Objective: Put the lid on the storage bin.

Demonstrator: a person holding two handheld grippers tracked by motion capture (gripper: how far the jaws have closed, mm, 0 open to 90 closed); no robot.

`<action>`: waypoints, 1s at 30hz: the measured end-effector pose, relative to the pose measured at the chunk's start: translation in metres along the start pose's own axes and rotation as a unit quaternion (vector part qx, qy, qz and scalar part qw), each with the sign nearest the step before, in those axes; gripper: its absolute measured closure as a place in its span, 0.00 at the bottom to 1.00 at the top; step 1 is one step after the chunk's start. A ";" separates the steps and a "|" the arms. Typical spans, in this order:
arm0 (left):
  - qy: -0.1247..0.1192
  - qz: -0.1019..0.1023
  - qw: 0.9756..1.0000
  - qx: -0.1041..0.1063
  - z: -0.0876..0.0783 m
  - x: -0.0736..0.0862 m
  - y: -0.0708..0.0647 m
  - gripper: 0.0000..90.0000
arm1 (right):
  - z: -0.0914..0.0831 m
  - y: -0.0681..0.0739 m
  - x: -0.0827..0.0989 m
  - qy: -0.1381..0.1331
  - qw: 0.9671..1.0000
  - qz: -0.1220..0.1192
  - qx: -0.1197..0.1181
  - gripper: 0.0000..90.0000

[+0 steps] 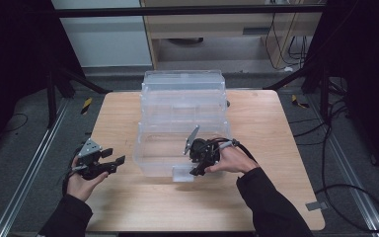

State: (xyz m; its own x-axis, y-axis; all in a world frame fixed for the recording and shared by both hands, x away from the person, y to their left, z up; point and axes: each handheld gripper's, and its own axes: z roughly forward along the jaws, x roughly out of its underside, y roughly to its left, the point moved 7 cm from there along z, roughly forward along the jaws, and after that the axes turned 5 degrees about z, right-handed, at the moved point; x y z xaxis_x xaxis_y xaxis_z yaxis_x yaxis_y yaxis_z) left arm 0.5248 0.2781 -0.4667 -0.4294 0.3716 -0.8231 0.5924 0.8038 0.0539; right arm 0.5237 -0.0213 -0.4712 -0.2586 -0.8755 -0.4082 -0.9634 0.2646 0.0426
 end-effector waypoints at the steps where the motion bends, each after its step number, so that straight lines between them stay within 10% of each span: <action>1: 0.000 0.004 1.000 0.002 -0.001 -0.004 0.001 0.41 | 0.000 0.000 0.000 0.000 1.000 0.000 0.000 0.60; 13: 0.007 0.069 0.997 0.044 0.005 -0.055 0.004 0.40 | 0.000 0.000 0.001 -0.007 1.000 -0.005 0.003 0.60; 30: 0.030 0.183 0.980 0.079 0.016 -0.130 0.000 0.41 | 0.000 0.001 0.001 -0.009 1.000 -0.010 0.007 0.60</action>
State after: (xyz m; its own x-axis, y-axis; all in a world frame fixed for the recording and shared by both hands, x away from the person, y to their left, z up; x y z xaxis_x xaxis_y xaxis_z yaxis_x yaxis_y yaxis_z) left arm 0.5913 0.2222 -0.3691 -0.2054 0.6513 -0.7305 0.8098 0.5322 0.2468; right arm 0.5222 -0.0221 -0.4715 -0.2375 -0.8736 -0.4246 -0.9673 0.2529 0.0209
